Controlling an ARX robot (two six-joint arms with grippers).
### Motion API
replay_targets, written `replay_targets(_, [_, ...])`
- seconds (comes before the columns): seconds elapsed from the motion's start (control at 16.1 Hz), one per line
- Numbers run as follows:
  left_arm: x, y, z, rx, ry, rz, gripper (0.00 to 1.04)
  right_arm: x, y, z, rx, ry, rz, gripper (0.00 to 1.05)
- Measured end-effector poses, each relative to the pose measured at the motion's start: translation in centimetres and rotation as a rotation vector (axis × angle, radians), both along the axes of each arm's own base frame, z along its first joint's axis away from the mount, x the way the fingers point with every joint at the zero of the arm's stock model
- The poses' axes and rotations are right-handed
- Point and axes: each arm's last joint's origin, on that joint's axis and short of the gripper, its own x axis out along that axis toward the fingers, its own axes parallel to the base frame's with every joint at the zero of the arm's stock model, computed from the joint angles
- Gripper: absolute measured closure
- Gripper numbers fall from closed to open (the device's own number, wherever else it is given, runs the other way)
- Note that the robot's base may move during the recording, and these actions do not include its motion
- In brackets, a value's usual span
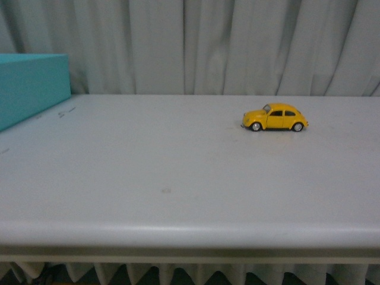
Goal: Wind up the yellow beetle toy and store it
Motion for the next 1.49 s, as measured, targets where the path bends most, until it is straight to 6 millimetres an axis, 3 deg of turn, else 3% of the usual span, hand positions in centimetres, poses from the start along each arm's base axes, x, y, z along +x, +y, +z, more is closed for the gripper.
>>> replay_targets(1.49, [0.00,0.00,-0.01,0.000,0.000,0.000,0.07,0.00,0.00,0.01,0.003,-0.001,0.000,0.07])
